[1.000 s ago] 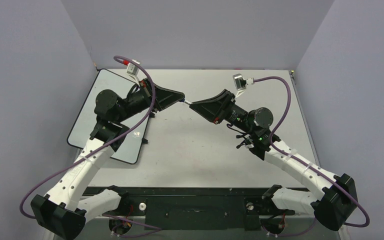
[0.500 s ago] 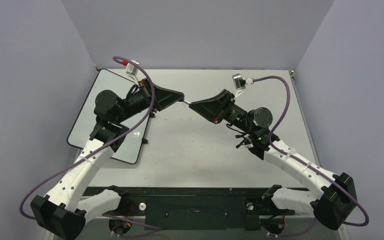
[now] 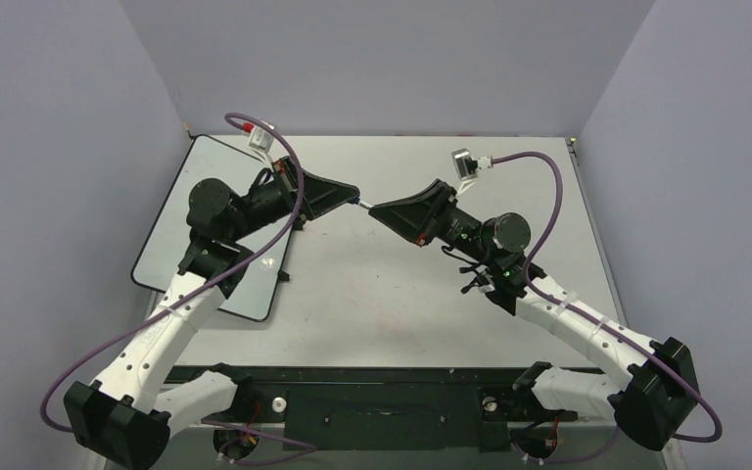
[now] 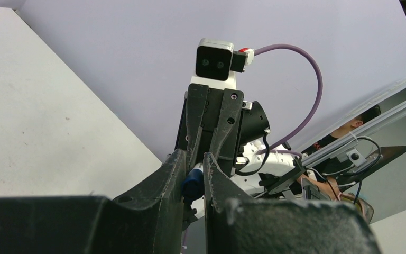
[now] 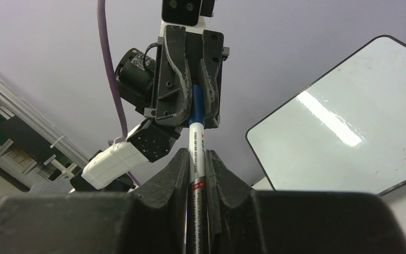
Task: Write a sentence on the whiteboard
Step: Open the whiteboard marker from the pen cap, then place the pen cap at the center of the board, then move the whiteboard to the center of the board.
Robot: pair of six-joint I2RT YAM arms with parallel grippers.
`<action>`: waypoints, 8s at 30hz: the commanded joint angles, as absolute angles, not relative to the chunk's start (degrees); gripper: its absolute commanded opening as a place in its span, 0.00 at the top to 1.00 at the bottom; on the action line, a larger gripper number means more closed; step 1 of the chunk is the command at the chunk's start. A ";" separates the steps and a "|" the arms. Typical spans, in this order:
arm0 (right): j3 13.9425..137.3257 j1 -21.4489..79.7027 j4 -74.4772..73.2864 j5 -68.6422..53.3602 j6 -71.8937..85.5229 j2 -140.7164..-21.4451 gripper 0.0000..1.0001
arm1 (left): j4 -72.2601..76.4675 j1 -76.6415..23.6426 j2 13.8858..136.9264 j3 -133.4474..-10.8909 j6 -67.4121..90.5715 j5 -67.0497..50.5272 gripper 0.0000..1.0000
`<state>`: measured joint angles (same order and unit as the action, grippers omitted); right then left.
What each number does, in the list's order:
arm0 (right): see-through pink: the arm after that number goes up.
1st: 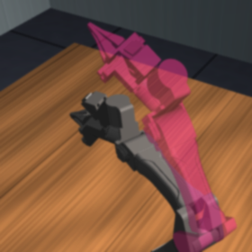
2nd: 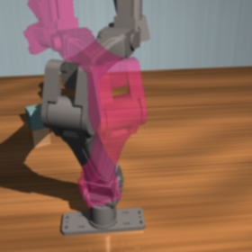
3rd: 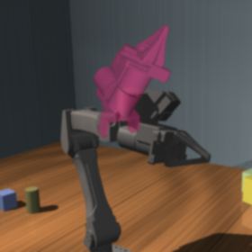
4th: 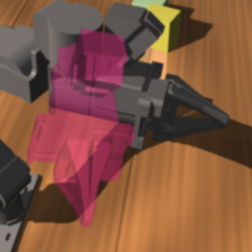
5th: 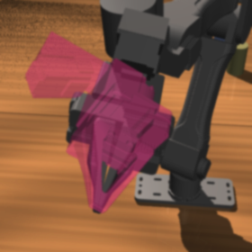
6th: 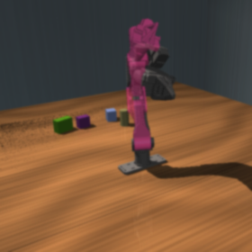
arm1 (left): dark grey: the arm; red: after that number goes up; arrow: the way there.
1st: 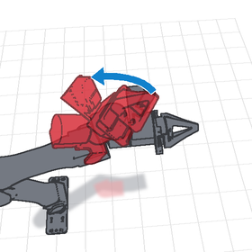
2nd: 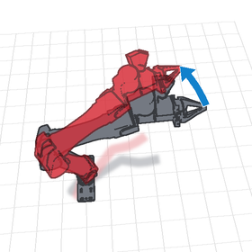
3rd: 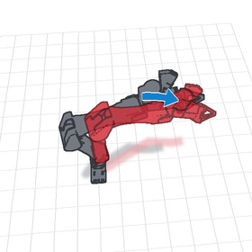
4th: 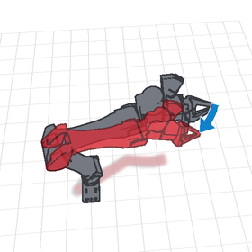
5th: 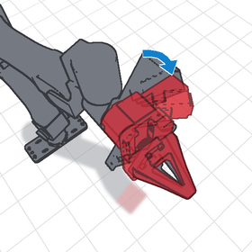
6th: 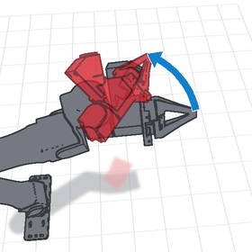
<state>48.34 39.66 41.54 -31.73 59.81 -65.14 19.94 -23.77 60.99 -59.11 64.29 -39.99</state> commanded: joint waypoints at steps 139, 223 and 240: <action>58.39 38.02 -11.61 9.03 29.31 -39.14 1.00 | -31.14 10.39 76.08 -79.35 27.33 6.95 0.34; 55.50 37.98 -15.31 11.99 27.42 -34.39 1.00 | -28.18 10.45 100.09 -86.94 35.09 -8.83 0.66; 55.47 38.11 -15.82 11.78 28.06 -33.92 1.00 | -24.77 -2.94 89.51 -74.52 46.42 -2.66 0.67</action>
<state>55.24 38.28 -16.64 11.18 28.08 -34.57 -20.05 0.97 92.66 -77.65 42.06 -1.87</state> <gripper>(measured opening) 0.111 0.335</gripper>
